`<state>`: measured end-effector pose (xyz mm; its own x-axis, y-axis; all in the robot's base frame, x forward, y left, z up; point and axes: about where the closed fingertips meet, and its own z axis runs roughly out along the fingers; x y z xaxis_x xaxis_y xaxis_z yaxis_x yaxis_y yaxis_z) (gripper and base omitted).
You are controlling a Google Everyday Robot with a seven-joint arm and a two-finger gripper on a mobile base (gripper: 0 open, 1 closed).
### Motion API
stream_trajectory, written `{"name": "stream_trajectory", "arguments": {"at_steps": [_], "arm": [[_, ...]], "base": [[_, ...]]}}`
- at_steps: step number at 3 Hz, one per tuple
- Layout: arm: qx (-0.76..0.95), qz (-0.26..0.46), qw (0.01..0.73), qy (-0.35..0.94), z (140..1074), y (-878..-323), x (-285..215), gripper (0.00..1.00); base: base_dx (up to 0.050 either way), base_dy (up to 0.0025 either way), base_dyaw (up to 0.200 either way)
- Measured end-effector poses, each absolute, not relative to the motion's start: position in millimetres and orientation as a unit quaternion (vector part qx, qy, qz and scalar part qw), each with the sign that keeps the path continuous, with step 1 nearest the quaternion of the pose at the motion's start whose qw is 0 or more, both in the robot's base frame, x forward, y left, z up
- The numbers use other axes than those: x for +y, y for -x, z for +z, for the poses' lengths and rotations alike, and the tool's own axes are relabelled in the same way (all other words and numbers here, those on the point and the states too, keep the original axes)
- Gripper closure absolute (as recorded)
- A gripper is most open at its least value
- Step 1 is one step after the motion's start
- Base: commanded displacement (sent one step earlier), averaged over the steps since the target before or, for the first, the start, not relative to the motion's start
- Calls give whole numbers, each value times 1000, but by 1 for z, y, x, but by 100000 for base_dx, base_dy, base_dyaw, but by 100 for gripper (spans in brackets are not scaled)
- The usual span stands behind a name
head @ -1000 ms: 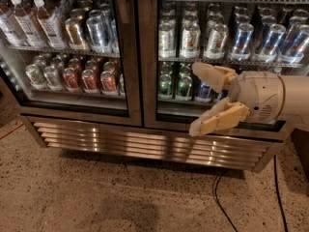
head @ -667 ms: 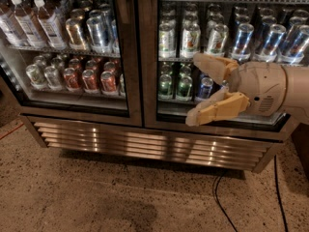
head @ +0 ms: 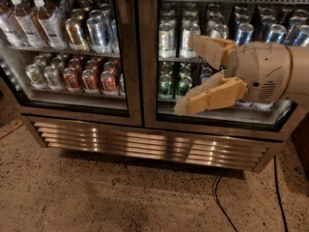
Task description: Open left fridge door
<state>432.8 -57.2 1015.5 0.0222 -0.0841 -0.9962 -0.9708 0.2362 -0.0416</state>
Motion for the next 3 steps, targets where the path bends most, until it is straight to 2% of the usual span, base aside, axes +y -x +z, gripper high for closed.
{"name": "stream_trajectory", "arguments": {"at_steps": [2,3], "arm": [[582,356,590,431,1017,-441,-56,0],[582,356,591,431,1017,-441,-56,0]], "base": [[0,0,0],[3284,250,14944]]}}
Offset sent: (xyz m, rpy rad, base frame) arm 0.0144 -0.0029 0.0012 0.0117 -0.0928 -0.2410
